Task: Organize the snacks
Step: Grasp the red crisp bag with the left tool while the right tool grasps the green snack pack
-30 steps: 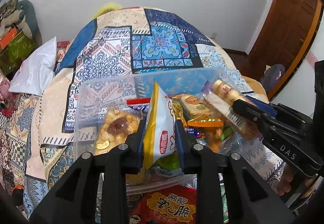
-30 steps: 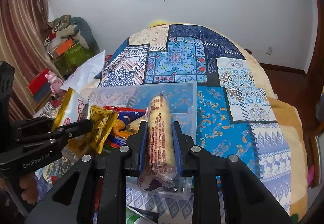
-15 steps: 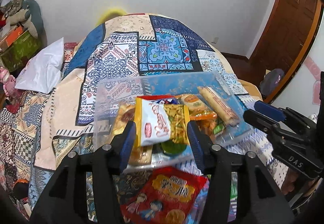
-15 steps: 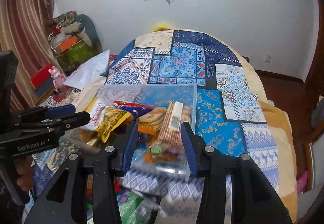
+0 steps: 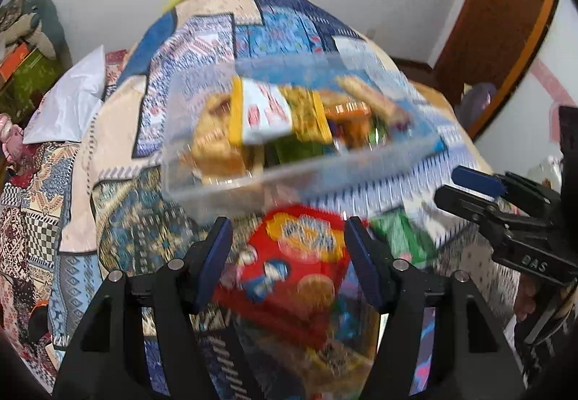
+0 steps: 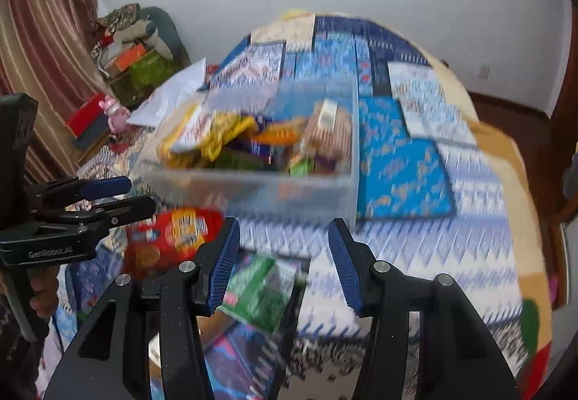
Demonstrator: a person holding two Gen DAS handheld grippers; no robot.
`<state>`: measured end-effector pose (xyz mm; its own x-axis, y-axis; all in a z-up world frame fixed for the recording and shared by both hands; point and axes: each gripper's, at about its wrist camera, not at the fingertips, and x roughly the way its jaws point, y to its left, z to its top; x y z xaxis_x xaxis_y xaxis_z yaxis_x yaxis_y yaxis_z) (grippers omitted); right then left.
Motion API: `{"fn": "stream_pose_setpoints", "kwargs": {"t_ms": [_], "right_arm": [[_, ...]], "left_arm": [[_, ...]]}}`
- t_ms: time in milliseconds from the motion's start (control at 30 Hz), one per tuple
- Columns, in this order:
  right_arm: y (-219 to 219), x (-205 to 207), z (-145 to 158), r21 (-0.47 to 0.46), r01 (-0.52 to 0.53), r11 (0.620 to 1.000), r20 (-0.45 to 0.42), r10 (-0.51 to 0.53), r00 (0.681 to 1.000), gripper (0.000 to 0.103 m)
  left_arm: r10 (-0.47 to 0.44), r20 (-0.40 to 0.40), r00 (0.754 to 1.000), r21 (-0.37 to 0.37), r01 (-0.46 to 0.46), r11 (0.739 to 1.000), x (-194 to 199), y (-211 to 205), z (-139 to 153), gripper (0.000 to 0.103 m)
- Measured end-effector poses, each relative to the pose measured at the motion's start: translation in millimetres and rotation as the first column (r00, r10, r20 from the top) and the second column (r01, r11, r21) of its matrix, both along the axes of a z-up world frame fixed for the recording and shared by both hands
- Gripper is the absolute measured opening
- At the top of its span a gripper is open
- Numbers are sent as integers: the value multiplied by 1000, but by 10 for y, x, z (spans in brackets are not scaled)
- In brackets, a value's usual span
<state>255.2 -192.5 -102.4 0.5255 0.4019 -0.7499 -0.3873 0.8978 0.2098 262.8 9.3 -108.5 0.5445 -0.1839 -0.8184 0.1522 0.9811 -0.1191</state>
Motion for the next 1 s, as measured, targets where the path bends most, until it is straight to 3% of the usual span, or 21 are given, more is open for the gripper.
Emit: {"fn": "stream_pose_setpoints", "kwargs": {"t_ms": [133, 233, 433, 567, 700, 933, 1000], "right_arm": [[87, -35, -211, -8, -20, 1000, -64, 20, 998, 48], [167, -40, -327, -23, -41, 999, -89, 38, 995, 48], [152, -27, -454, -13, -40, 999, -122, 39, 992, 49], [74, -31, -482, -16, -28, 999, -129, 26, 991, 50], [-12, -36, -531, -18, -21, 1000, -141, 18, 990, 52], [-7, -50, -560, 11, -14, 1000, -141, 15, 990, 54], [23, -37, -562, 18, -14, 1000, -141, 17, 990, 53]], "left_arm": [[-39, -25, 999, 16, 39, 999, -105, -41, -116, 66], [-62, -41, 997, 20, 63, 998, -141, -69, -178, 77], [-79, -75, 994, 69, 85, 994, -45, -130, -334, 78], [-78, -104, 991, 59, 84, 995, 83, -138, -438, 78], [-91, -121, 989, 53, 98, 994, 152, -162, -487, 86], [-66, -127, 990, 92, 78, 993, 203, -170, -654, 82], [-51, -110, 993, 91, 61, 994, 184, -137, -654, 69]]}}
